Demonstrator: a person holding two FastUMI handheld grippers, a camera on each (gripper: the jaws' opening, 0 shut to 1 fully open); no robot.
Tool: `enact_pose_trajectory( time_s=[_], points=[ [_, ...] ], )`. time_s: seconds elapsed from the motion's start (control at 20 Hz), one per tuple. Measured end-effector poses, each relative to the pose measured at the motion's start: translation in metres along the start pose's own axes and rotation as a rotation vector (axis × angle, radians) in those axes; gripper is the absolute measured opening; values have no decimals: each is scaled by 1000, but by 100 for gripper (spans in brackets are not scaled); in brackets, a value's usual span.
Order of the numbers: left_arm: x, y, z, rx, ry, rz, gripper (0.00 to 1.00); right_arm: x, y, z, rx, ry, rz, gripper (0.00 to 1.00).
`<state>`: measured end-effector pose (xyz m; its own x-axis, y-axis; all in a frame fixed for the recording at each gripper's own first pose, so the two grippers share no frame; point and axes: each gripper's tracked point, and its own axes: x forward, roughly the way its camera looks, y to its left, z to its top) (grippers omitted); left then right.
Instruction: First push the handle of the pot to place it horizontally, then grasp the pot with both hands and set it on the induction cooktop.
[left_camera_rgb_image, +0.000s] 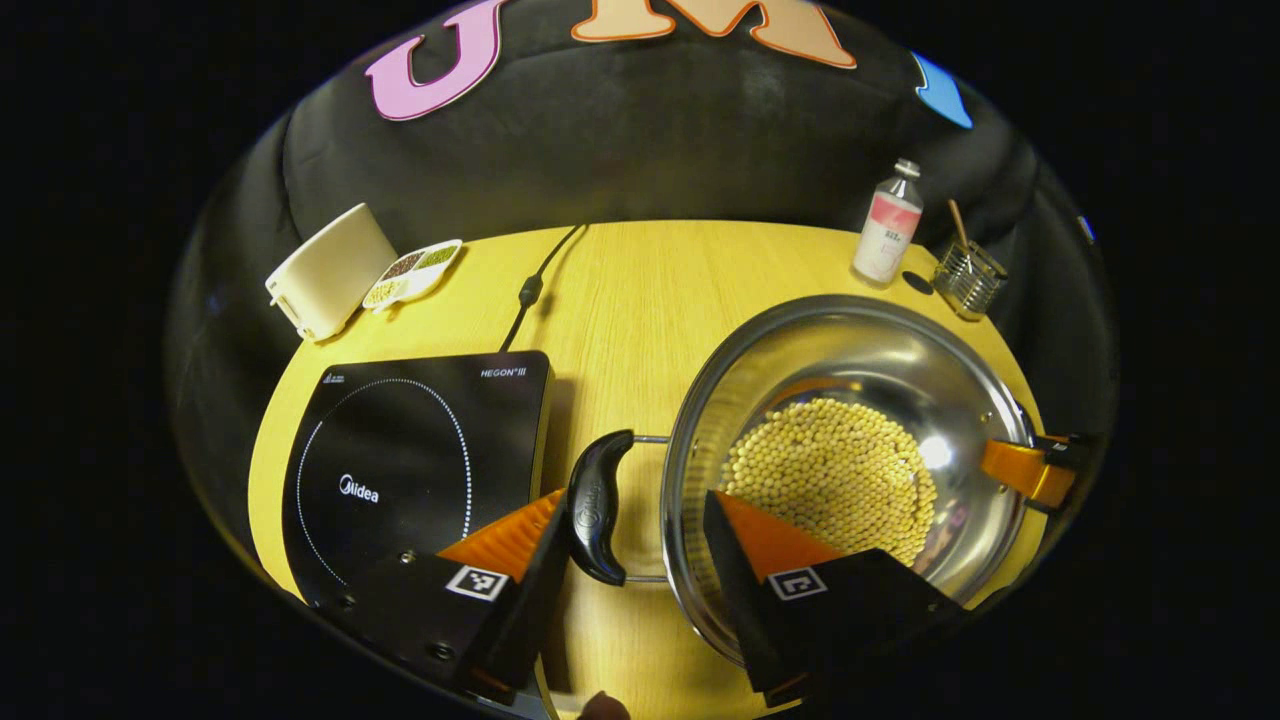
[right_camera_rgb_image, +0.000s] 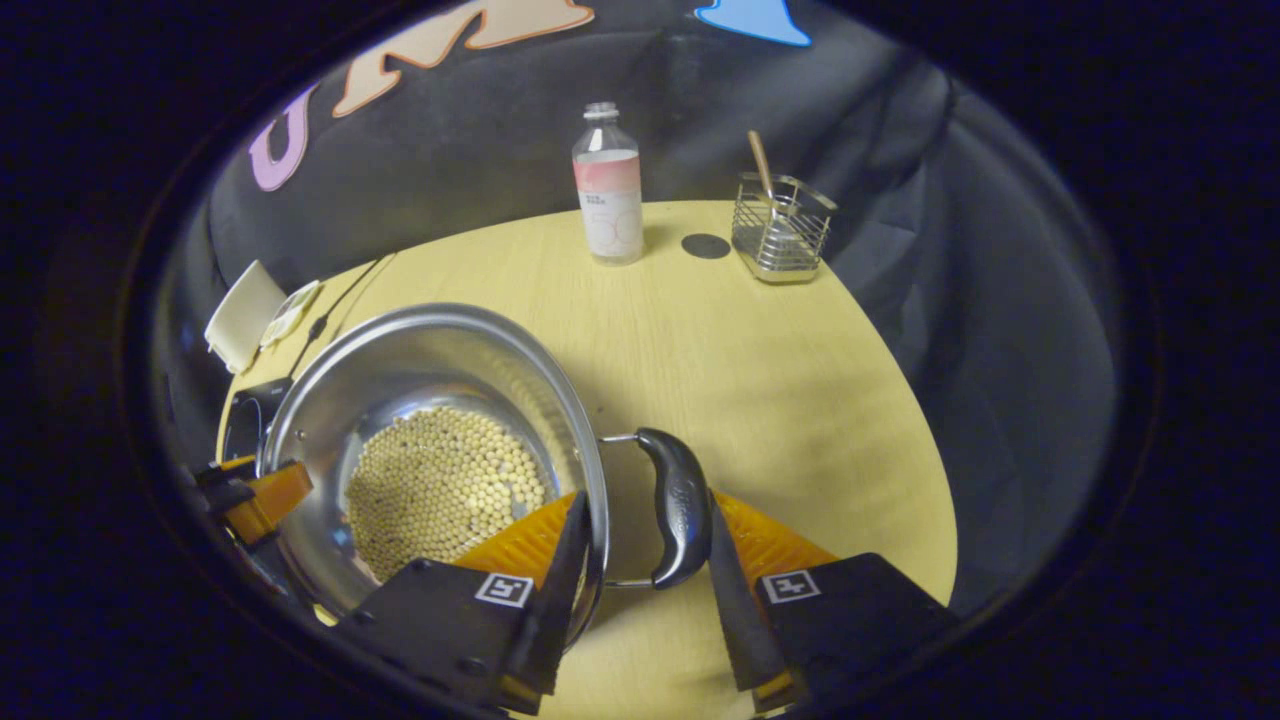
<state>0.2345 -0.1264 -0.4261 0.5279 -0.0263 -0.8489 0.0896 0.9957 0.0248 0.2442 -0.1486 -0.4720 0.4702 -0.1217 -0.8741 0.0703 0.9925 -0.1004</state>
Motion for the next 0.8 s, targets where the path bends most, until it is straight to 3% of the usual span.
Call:
enact_pose_trajectory(
  time_s=[0.1, 0.35, 0.4, 0.65, 0.7, 0.8],
  points=[
    [2, -3, 1, -5, -9, 0, 73, 2, 0, 1, -6, -4, 6, 58],
    [4, -2, 0, 35, 14, 6, 72, 2, 1, -1, -6, -1, 23, 51],
    [5, -2, 0, 28, 6, -1, 71, 1, 1, 0, -5, -2, 29, 47],
    [-3, -4, 0, -90, 17, -69, 59, -2, 2, -4, 55, 33, 52, 47],
    [-8, -4, -6, -100, 38, -73, 55, -8, 1, -6, 66, 51, 60, 41],
    [-15, -5, -6, -106, 31, -71, 55, -2, 0, -8, 56, 56, 69, 46]
  ],
)
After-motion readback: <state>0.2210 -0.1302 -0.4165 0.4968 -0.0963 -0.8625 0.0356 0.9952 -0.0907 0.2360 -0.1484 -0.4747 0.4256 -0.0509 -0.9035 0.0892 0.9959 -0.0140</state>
